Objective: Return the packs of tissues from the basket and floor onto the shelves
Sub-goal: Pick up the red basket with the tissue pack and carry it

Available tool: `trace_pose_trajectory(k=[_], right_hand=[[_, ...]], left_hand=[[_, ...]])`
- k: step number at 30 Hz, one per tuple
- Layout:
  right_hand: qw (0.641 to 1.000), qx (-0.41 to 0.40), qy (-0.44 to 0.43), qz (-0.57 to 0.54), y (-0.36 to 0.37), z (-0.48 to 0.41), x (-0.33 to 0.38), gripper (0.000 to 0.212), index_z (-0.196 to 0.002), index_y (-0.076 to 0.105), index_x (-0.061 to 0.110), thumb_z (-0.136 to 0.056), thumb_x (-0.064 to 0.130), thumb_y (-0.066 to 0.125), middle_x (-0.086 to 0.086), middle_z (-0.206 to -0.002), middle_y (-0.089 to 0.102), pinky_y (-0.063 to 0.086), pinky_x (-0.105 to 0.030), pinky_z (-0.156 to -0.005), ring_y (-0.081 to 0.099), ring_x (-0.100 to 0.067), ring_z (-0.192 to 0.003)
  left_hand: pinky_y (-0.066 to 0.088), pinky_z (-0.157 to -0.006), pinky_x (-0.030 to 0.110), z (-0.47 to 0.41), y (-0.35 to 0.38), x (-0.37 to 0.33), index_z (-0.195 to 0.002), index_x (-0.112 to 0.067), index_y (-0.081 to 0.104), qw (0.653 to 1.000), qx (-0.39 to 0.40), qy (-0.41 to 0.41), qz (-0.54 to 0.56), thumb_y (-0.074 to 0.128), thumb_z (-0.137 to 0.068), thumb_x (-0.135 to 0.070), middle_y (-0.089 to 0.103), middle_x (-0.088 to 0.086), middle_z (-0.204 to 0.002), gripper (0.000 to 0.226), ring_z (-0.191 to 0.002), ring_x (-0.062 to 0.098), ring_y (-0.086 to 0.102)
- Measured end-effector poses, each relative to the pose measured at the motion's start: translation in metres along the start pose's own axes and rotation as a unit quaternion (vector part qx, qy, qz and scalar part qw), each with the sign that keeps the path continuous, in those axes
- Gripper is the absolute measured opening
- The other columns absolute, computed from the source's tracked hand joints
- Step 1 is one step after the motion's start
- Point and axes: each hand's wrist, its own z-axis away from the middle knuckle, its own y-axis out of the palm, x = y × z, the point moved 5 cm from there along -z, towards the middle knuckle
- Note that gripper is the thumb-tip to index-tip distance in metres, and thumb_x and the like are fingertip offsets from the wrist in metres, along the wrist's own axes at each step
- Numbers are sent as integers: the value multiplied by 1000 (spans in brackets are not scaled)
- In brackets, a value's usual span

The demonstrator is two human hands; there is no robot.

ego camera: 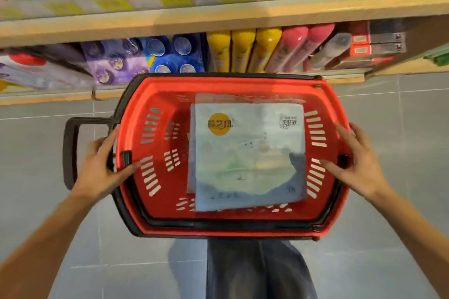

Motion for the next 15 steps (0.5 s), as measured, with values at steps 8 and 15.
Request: trace_pose_trajectory(k=[8,15], right_hand=[[997,-71,-3,-32,15,-4,-5,87,-131,27,45,-59,30,73,-10,-117,48,36,-30,-87,43,-11,-100],[995,-100,22,-16,15,-5,-3,81,-137,36,29,-70,11,76,-19,-119,50,39,-31,-84,47,-16,-94]], left_hand=[[39,-99,41,3,17,-12,-126,-68,15,990,-88,30,107,78,-58,-53,43,-2,-139,94,-115,11,44],[42,-99,42,4,16,-20,-116,-74,22,986,-110,47,115,82,-56,-41,41,-13,-123,91,-112,11,46]])
